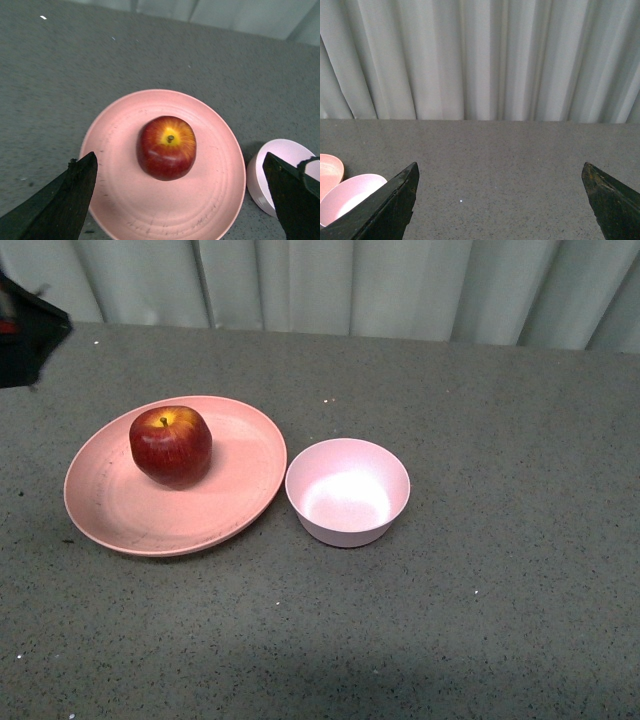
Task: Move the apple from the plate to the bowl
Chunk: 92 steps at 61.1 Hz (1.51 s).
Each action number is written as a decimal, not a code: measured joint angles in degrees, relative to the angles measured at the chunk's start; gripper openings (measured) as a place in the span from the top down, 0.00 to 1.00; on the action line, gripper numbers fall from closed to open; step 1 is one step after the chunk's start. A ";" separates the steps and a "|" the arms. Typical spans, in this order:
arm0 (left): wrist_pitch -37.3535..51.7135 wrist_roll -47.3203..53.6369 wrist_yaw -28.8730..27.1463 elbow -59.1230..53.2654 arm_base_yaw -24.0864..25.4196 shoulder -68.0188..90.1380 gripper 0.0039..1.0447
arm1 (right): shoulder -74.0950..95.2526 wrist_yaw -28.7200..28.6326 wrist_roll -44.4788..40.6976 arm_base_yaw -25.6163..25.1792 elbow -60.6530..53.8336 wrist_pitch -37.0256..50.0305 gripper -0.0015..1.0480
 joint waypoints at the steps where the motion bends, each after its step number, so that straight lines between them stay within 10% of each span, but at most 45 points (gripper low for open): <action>1: 0.02 0.04 0.24 0.55 -0.11 0.83 0.06 | 0.00 0.00 0.02 0.00 0.00 0.00 0.09; 67: -9.60 4.66 0.13 20.85 -0.94 28.87 0.06 | 0.00 0.00 0.00 0.00 0.00 0.00 0.09; 77: -9.62 4.83 0.22 21.11 -0.94 28.89 0.31 | 0.00 0.00 0.02 0.00 0.00 0.00 0.09; 92: -8.26 4.48 1.92 19.19 -2.91 23.67 0.38 | 0.00 0.00 0.02 0.00 0.00 0.00 0.09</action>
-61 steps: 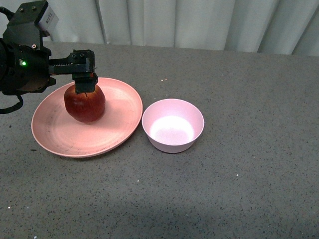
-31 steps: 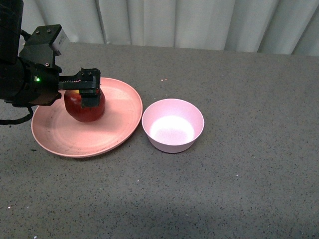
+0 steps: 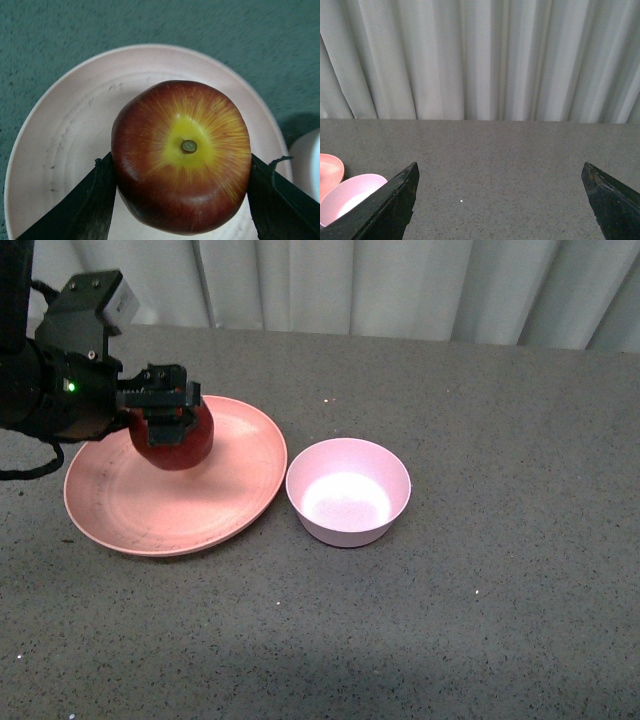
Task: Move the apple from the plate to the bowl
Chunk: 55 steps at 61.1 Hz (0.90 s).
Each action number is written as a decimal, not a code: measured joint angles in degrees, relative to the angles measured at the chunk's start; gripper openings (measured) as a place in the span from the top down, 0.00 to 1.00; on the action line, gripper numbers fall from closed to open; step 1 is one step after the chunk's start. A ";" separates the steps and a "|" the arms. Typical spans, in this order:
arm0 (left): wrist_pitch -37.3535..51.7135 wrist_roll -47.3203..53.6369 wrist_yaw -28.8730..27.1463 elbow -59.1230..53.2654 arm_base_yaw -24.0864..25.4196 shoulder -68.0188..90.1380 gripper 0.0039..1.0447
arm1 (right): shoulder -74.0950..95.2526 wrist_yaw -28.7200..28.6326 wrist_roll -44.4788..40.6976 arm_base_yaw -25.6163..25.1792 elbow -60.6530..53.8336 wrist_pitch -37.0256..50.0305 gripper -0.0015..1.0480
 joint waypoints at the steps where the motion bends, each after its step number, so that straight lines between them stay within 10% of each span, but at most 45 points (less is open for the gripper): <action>1: 0.20 -0.20 0.04 -0.17 -0.48 -0.90 0.38 | 0.00 0.00 0.00 0.00 0.00 0.00 0.09; 30: 4.26 -3.78 0.31 -1.20 -15.80 -3.02 0.38 | 0.00 0.00 0.00 0.00 0.00 0.00 0.09; 55: 6.21 -4.46 -2.21 1.97 -18.62 3.98 0.38 | 0.00 0.00 0.00 0.00 0.00 0.00 0.09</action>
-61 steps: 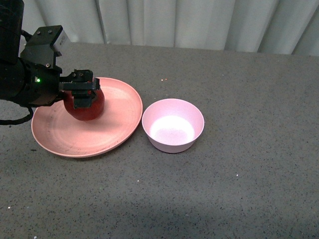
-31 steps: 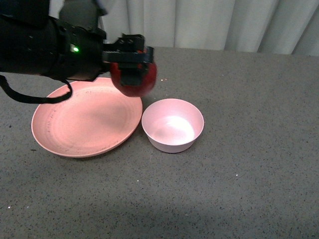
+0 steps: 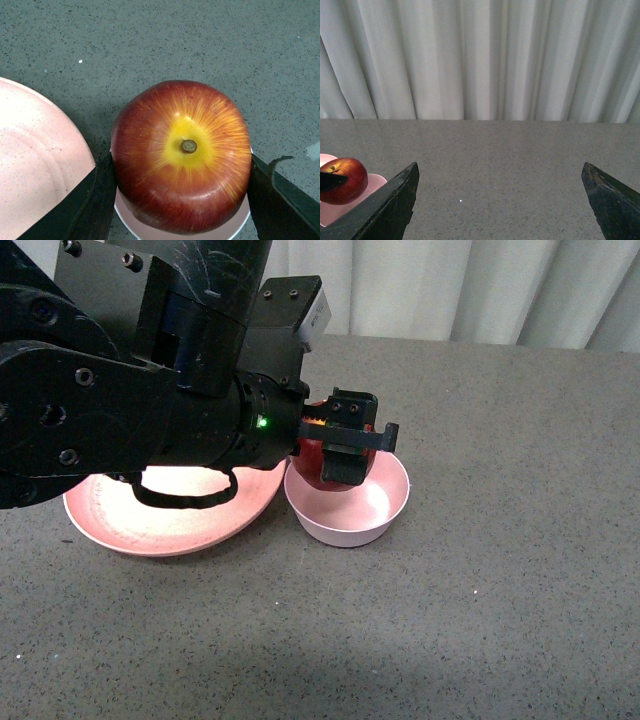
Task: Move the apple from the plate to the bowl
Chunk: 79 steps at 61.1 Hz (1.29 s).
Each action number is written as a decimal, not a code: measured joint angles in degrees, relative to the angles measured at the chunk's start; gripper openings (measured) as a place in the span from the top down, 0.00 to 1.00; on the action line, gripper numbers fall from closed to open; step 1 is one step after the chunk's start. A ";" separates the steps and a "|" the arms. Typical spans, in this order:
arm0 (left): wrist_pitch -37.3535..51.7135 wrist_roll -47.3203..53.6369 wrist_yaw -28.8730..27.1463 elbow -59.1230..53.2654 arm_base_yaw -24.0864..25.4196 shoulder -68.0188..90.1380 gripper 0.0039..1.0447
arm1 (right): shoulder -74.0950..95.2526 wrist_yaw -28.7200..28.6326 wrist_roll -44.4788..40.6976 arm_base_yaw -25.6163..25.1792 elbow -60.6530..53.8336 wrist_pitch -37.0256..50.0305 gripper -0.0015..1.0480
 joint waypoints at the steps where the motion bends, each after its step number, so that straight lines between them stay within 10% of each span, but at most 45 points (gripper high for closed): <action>1: 0.00 0.02 -0.02 0.11 -0.04 0.13 0.38 | 0.00 0.00 0.00 0.00 0.00 0.00 0.09; 41: -0.35 2.84 -1.92 2.34 -1.44 5.35 0.38 | 0.00 0.00 0.00 0.00 0.00 0.00 0.09; 52: 0.33 4.96 -1.55 1.36 -1.62 3.39 0.04 | 0.00 0.00 0.00 0.00 0.00 0.00 0.09; 79: 10.36 2.73 -5.03 -11.82 0.24 -11.21 0.06 | 0.00 0.00 0.00 0.00 0.00 0.00 0.09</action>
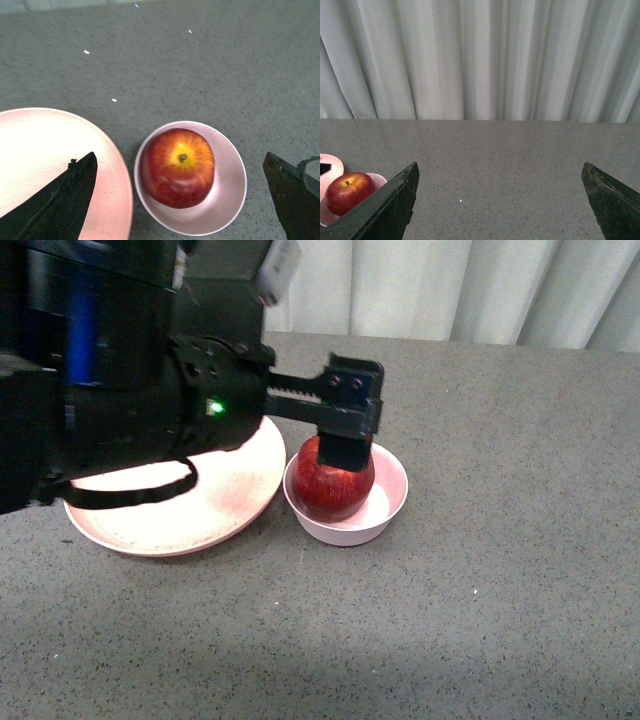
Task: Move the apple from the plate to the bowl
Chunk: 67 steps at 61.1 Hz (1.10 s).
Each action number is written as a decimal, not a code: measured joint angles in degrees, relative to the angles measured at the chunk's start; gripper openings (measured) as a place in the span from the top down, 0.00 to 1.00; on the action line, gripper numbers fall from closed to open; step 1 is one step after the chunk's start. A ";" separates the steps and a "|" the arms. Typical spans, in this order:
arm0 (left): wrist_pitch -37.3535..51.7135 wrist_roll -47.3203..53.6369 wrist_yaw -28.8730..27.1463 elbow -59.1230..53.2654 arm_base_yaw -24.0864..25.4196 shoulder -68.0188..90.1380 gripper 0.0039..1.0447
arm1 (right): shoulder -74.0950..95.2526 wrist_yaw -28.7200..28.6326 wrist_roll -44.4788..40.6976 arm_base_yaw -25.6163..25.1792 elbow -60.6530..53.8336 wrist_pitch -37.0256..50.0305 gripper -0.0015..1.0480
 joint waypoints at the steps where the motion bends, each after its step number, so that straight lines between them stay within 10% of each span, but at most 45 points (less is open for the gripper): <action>1: 0.96 0.26 -0.87 -1.42 0.26 -1.42 0.06 | 0.00 0.00 0.00 0.00 0.00 0.00 0.09; 15: 2.08 1.16 -2.49 -3.56 0.72 -3.15 0.06 | 0.00 0.00 0.00 0.00 0.00 0.00 0.09; 25: 33.16 4.37 -21.66 -14.86 2.19 -1.75 0.33 | 0.02 0.11 0.00 0.00 0.00 0.00 0.09; 49: 33.07 5.14 -13.20 -31.89 13.16 -22.56 0.97 | 0.00 0.00 0.00 0.00 0.00 -0.02 0.09; 67: 18.05 5.31 -7.76 -36.76 18.71 -42.73 0.97 | 0.00 -0.02 0.00 0.00 0.00 0.00 0.09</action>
